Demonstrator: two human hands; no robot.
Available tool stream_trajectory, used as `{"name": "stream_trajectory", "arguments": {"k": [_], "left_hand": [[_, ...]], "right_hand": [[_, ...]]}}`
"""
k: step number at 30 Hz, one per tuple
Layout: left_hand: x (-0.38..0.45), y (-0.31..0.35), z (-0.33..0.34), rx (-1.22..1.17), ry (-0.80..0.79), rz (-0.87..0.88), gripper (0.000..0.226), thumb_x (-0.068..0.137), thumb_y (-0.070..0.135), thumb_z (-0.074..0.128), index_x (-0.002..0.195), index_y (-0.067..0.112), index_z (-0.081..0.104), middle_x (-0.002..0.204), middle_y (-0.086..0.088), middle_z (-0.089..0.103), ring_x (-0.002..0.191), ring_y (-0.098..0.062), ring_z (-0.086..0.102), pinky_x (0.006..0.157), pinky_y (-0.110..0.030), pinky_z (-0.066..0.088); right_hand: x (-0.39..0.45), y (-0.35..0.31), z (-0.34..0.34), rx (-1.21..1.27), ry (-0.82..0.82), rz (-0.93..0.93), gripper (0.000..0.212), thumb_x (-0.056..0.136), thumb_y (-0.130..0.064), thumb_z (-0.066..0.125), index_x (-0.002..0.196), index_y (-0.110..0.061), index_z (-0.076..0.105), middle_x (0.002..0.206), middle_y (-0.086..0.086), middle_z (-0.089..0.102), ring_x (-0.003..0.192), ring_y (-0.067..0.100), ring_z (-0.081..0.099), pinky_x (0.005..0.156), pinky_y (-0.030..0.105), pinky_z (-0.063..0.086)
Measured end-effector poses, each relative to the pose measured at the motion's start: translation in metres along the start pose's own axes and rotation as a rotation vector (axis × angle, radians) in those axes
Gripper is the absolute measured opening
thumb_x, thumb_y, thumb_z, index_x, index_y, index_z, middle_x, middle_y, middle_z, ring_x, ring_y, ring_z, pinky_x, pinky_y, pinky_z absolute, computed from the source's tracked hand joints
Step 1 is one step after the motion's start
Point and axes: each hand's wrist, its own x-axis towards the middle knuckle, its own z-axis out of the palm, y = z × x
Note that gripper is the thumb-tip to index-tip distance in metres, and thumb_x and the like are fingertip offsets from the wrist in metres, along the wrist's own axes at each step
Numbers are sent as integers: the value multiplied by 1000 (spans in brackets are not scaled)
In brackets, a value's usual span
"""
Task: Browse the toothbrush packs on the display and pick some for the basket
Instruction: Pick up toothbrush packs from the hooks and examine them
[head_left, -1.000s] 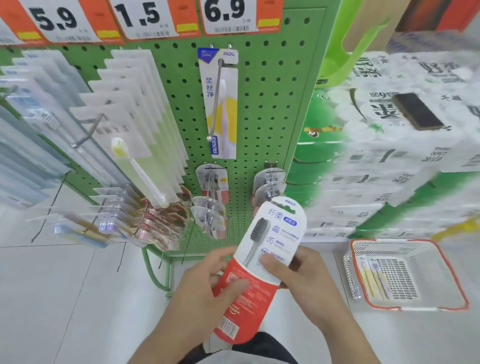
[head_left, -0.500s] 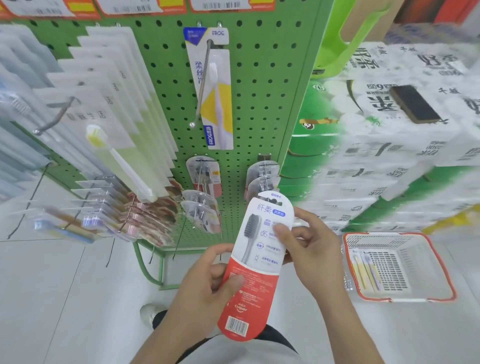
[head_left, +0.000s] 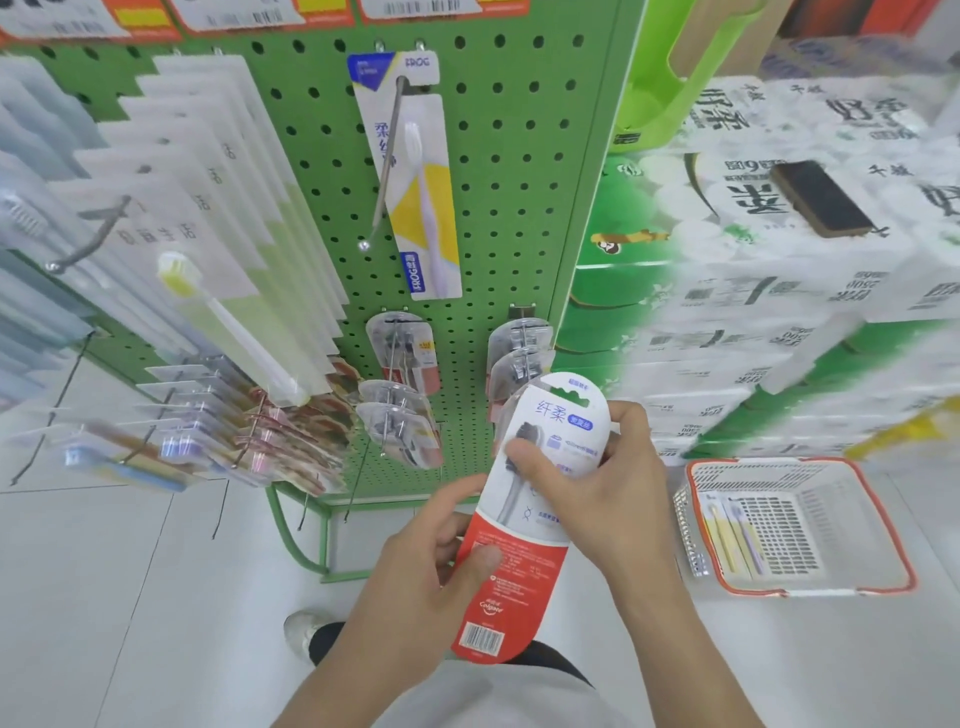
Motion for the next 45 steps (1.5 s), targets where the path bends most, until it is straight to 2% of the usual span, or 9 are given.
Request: {"name": "stream_trajectory", "arguments": {"k": [7,12,17,23,31,36,40,43,45], "left_hand": [[-4,2,-3,-54,51,-6,47,90,29,67,133,40,52,110,6,76,101,-18,73,88,-39,60],[-4,7,-9,-114,132,2,41,96,11,59,132,29,53,107,8,77,96,-17,75,73,-22,58],[-4,18,-17,-99,70,7,51,97,9,58,138,36,44,111,15,75,100,-10,73,77,-19,57],[-8,14,-20,-106,-4,-22,70,95,7,64,147,40,31,114,7,75,100,-19,74,82,-30,60],[-10,10,-30,-22,269,-79,38,83,39,69,119,39,56,90,16,77,79,-9,75,63,-21,59],[-20,11,-49,63,321,-112,35,86,55,55,110,32,66,91,7,78,78,-15,76,75,-48,62],[-25,16,-51,193,527,-3,43,88,42,68,128,40,51,102,31,70,87,1,70,72,-17,57],[-33,17,-44,309,715,172,59,88,44,71,141,34,45,128,25,59,117,3,58,93,-17,48],[-37,23,-38,182,660,205,64,85,50,70,141,30,48,131,21,62,121,-1,60,97,-17,48]], "right_hand": [[1,1,-3,119,-156,-18,61,66,-23,95,106,-36,50,84,-11,75,71,0,71,54,15,51],[6,4,-8,-25,-456,-140,103,64,-17,97,136,-52,33,100,-24,73,91,5,71,68,21,56],[13,4,0,253,-342,-187,58,76,-14,82,126,-32,59,81,-3,77,61,11,67,58,32,60],[8,13,18,442,-211,-112,38,82,-21,73,119,-17,67,87,5,78,72,23,71,62,33,59],[2,23,24,302,-690,-176,80,76,-10,85,142,-37,48,114,10,73,95,42,72,75,69,55],[-8,21,38,379,-742,-188,60,78,-12,84,130,-34,65,98,13,76,77,28,70,69,46,60],[-18,16,53,313,-564,-293,31,73,-12,84,99,-26,76,92,3,78,70,17,67,60,37,59],[-25,14,67,264,-382,-503,28,73,-6,85,90,-26,75,82,-6,73,69,12,66,65,20,53],[-29,16,75,211,-324,-705,38,71,6,86,89,-25,74,81,-11,65,72,9,63,71,16,47]]}}
